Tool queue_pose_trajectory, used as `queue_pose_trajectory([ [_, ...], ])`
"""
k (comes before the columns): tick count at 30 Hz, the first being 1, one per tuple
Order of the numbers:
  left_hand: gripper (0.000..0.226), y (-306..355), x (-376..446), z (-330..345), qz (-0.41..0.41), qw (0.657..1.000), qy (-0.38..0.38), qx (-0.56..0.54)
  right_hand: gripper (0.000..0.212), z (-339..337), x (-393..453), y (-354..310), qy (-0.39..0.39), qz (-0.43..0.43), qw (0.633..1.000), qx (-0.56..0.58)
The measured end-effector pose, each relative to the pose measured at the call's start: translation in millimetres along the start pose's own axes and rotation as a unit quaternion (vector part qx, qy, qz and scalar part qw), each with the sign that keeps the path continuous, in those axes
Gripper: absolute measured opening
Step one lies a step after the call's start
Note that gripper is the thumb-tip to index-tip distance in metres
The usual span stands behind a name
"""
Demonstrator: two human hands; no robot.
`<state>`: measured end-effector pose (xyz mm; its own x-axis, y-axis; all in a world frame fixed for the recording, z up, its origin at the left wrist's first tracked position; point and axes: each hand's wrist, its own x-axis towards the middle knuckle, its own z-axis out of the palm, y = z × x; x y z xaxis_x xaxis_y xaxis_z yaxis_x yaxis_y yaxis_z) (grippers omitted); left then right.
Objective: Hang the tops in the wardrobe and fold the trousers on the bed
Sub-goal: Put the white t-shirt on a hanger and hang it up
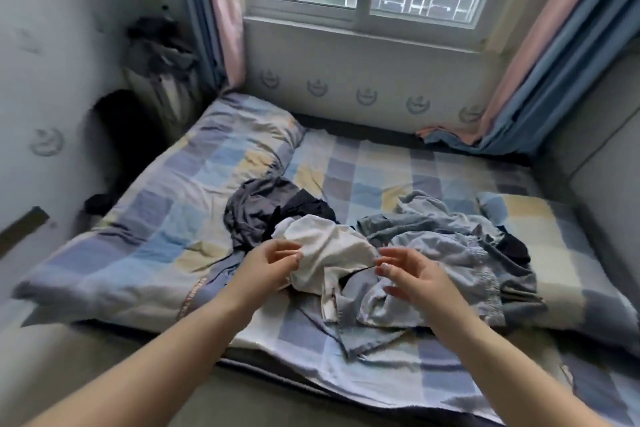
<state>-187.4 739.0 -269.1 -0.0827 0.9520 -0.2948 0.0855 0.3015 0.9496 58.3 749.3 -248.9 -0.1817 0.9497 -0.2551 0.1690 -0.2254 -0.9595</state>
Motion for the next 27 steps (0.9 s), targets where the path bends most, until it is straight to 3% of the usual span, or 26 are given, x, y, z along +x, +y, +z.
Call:
queue_pose_trajectory([
  [9, 0.009, -44.8, 42.1, -47.8, -0.088, 0.993, 0.071, -0.036, 0.018, 52.1, 96.2, 20.9, -0.079, 0.122, 0.989, 0.037],
  [20, 0.011, -88.8, 206.7, -120.3, -0.175, 0.984, -0.032, -0.012, 0.016, 117.1, 216.8, 48.7, 0.058, 0.203, 0.973, 0.094],
  [27, 0.013, -142.6, 305.8, -135.8, -0.207, 0.977, -0.050, 0.018, 0.011, 170.6, 299.7, 113.8, 0.069, 0.243, 0.965, 0.076],
])
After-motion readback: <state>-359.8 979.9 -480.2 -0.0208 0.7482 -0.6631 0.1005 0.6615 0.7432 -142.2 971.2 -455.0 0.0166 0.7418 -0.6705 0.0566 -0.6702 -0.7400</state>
